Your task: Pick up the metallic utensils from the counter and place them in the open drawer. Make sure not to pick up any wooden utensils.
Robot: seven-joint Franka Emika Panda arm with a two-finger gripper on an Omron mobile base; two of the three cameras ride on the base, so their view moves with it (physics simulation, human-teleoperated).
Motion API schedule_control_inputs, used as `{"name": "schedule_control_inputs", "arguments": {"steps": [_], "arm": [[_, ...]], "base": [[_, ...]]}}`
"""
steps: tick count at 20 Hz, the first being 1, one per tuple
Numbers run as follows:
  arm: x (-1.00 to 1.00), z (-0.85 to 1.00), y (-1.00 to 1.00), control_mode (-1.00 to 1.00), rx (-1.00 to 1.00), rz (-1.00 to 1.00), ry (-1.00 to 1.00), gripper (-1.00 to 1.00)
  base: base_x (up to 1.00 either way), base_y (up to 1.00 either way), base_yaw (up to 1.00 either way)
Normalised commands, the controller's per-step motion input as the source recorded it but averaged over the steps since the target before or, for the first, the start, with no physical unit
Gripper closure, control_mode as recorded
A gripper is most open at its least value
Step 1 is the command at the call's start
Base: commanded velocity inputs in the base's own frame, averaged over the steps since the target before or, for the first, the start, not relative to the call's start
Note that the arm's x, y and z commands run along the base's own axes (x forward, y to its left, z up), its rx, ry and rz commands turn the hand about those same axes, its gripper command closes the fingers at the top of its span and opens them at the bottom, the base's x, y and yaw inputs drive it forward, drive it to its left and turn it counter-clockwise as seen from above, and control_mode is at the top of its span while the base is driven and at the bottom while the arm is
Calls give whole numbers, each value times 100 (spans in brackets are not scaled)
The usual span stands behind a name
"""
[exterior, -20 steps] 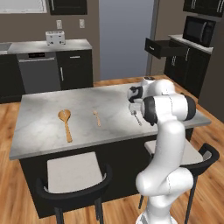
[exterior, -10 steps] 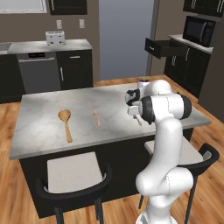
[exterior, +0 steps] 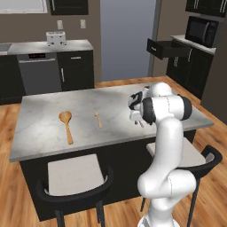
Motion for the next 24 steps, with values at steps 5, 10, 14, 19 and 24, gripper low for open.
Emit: {"name": "schedule_control_inputs", "arguments": {"steps": [5, 10, 14, 19, 24], "arm": [[6, -46, 0, -100, 3, 0, 0, -100], [1, -7, 0, -100, 0, 0, -5, -100], [4, 0, 16, -100, -1, 0, -9, -100], [10, -1, 9, -100, 0, 0, -7, -100], [24, -1, 7, -100, -3, 0, -6, -100]], "base": [[0, 0, 0], [0, 0, 0], [0, 0, 0], [0, 0, 0], [0, 0, 0]]}}
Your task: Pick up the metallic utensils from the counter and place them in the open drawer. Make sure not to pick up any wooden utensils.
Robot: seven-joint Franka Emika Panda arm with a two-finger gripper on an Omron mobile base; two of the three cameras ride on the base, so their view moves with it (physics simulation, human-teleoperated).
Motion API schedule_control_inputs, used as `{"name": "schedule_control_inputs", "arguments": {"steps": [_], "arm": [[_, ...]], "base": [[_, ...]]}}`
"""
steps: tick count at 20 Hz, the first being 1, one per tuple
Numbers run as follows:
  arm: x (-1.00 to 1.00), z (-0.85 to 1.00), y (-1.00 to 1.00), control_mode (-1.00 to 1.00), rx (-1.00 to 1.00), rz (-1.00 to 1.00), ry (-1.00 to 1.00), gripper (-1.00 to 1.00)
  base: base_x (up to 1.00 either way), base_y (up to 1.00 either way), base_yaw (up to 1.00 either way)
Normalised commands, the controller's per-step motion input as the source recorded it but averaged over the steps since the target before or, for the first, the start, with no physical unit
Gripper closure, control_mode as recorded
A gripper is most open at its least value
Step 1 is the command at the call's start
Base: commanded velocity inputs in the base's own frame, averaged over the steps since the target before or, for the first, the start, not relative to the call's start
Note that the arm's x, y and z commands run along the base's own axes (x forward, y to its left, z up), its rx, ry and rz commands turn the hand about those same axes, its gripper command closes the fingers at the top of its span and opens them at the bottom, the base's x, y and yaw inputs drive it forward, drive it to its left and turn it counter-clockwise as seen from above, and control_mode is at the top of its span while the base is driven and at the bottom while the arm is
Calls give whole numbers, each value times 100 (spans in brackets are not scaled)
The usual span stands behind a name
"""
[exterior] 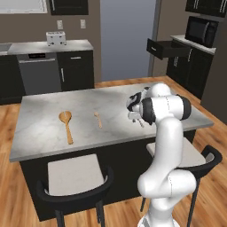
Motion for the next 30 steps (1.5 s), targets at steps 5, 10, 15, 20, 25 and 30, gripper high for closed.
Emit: {"name": "schedule_control_inputs", "arguments": {"steps": [5, 10, 15, 20, 25, 30], "arm": [[20, 0, 1, -100, -4, 0, -1, -100], [2, -8, -1, -100, 0, 0, 0, -100], [0, -34, 0, -100, -1, 0, 0, -100], [0, -36, 0, -100, 0, 0, 0, -100], [16, -1, 6, -100, 0, 0, -5, -100], [16, 0, 2, -100, 0, 0, -1, -100]], "base": [[0, 0, 0], [0, 0, 0], [0, 0, 0], [0, 0, 0], [0, 0, 0], [0, 0, 0]]}}
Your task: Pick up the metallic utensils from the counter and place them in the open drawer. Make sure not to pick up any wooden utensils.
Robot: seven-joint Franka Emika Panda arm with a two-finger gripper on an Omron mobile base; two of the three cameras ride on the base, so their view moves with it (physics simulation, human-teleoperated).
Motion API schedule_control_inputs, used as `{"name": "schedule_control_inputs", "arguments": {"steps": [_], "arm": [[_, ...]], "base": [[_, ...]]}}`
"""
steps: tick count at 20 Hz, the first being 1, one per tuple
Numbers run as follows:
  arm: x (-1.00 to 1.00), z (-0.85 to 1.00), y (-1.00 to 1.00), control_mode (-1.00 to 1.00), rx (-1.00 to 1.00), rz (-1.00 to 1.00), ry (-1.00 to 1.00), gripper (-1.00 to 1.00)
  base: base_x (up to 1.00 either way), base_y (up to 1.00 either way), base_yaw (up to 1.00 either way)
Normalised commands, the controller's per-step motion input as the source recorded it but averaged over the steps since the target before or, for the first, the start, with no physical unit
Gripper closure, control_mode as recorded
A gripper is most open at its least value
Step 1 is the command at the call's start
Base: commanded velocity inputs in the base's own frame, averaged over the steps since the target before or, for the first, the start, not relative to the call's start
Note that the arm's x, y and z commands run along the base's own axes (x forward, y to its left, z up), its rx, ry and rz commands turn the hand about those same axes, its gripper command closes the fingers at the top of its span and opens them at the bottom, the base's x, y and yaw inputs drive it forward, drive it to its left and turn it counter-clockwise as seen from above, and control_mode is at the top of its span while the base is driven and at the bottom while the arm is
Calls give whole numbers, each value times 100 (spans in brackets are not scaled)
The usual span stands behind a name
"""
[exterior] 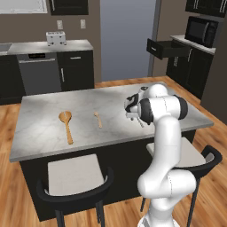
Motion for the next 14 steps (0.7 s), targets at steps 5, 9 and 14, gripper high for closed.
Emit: {"name": "schedule_control_inputs", "arguments": {"steps": [5, 9, 14], "arm": [[1, -13, 0, -100, -3, 0, 0, -100], [-22, -8, -13, -100, -4, 0, 0, -100], [-35, -11, -8, -100, -1, 0, 0, -100]], "base": [[0, 0, 0], [0, 0, 0], [0, 0, 0]]}}
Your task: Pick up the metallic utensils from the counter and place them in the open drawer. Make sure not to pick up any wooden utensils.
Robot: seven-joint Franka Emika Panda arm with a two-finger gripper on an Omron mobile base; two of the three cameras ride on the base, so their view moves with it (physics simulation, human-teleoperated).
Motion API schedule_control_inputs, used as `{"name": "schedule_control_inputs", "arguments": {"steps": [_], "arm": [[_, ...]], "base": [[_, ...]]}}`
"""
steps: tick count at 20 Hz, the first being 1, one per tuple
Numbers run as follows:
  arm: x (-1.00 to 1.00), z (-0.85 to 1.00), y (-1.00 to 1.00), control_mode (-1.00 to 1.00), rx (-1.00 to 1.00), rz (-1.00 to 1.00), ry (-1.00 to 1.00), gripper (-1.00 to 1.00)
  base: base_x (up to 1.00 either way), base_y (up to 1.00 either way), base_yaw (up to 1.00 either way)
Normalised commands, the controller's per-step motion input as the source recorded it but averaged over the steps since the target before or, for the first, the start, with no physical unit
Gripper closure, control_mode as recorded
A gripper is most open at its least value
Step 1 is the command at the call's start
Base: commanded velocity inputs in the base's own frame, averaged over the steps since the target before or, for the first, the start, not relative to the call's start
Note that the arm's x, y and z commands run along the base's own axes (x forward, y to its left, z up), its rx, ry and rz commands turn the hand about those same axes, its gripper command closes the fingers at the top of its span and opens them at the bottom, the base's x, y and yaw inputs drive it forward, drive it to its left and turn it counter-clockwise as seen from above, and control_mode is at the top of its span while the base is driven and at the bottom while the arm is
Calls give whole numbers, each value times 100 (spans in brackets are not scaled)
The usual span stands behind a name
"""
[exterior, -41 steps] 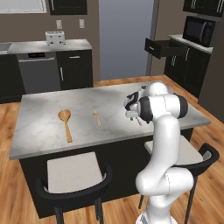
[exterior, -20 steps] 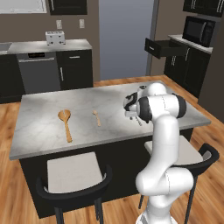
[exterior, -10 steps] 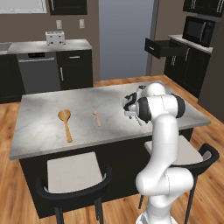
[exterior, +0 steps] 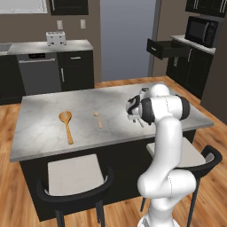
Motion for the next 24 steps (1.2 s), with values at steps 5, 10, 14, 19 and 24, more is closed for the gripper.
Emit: {"name": "schedule_control_inputs", "arguments": {"steps": [5, 10, 14, 19, 24], "arm": [[-15, -26, 0, -100, 0, 0, 0, -100], [-5, -45, 0, -100, 0, 0, 0, -100], [-4, -21, 0, -100, 0, 0, 1, -100], [0, 0, 0, -100, 0, 0, 0, 100], [0, 0, 0, -100, 0, 0, 0, 100]], "base": [[0, 0, 0], [0, 0, 0], [0, 0, 0], [0, 0, 0], [0, 0, 0]]}}
